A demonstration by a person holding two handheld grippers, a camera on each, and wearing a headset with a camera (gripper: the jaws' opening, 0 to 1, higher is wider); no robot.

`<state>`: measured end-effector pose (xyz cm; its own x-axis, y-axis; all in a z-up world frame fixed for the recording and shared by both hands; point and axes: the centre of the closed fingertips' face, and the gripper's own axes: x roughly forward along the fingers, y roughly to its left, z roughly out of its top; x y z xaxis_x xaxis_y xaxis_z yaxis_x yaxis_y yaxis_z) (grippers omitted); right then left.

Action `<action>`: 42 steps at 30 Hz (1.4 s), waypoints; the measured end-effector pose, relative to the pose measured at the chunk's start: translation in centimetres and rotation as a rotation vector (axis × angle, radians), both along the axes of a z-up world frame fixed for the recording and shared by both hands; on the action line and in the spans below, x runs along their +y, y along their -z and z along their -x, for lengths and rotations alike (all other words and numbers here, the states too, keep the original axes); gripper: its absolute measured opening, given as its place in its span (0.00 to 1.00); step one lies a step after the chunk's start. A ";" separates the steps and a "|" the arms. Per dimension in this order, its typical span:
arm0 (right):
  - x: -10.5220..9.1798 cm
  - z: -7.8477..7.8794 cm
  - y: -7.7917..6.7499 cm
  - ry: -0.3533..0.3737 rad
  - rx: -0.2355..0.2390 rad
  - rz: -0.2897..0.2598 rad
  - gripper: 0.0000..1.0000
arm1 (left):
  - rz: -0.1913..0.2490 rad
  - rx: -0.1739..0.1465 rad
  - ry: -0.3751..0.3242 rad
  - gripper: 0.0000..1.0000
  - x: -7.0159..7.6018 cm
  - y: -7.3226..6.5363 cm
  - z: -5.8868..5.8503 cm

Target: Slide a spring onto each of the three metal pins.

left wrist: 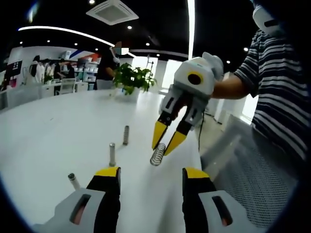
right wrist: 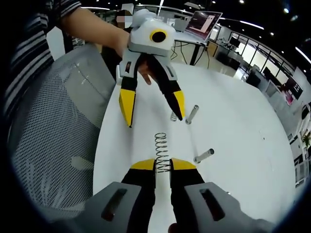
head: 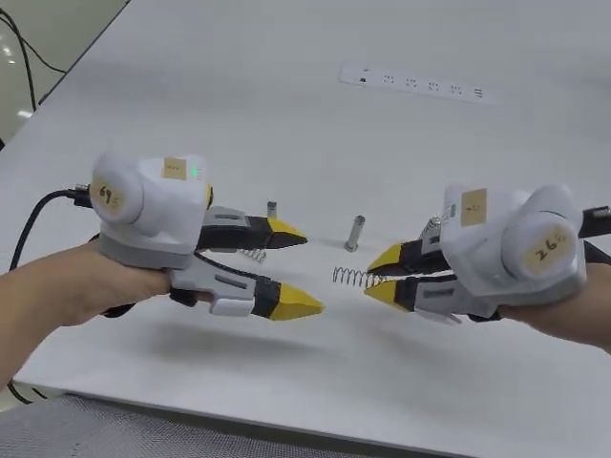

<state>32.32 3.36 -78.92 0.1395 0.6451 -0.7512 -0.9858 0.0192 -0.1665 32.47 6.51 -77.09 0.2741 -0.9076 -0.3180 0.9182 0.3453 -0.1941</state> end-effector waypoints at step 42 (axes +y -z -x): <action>-0.2 0.8 -0.7 -0.026 -0.024 0.006 0.08 | 0.055 -0.007 0.046 0.05 -3.7 -0.1 0.5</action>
<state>31.48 3.14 -78.23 0.1413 0.6445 -0.7515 -0.9816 -0.0070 -0.1906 31.94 2.80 -77.03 0.2339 -0.9352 -0.2658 0.9343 0.2919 -0.2048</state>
